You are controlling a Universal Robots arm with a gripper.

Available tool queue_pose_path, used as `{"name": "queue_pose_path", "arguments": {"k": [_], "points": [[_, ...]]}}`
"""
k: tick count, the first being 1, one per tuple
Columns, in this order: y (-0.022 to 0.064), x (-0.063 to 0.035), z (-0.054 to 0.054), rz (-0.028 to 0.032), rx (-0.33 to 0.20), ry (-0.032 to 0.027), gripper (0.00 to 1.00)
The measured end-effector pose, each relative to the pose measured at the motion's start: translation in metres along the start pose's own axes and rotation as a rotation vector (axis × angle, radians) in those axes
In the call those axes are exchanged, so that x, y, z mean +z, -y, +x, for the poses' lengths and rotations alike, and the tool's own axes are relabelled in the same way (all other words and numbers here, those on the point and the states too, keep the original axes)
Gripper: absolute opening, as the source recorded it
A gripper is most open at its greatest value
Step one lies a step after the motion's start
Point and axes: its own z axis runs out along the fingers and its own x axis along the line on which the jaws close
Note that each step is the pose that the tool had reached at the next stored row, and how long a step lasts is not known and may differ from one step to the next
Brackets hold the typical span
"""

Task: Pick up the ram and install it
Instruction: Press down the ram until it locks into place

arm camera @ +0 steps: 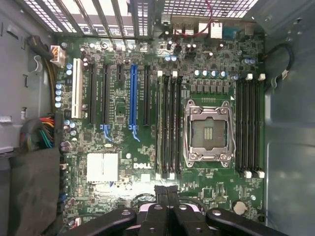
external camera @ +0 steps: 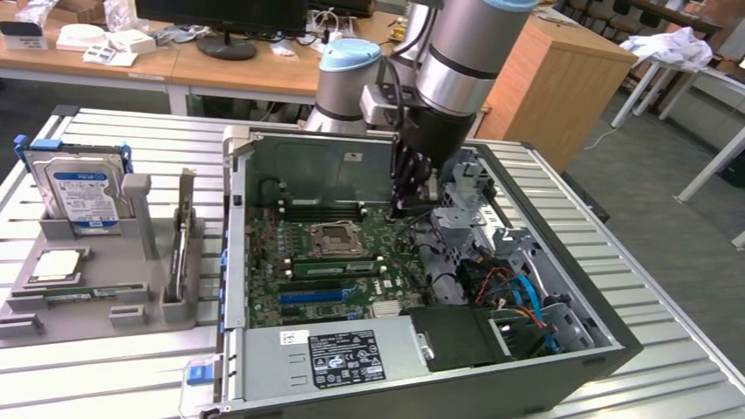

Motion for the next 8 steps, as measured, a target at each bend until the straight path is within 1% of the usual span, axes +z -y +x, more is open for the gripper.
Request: {"name": "queue_pose_path", "arguments": {"k": [8], "points": [[0.0004,0.0107,0.0006,0.0001,0.0,0.0002,0.11]]}}
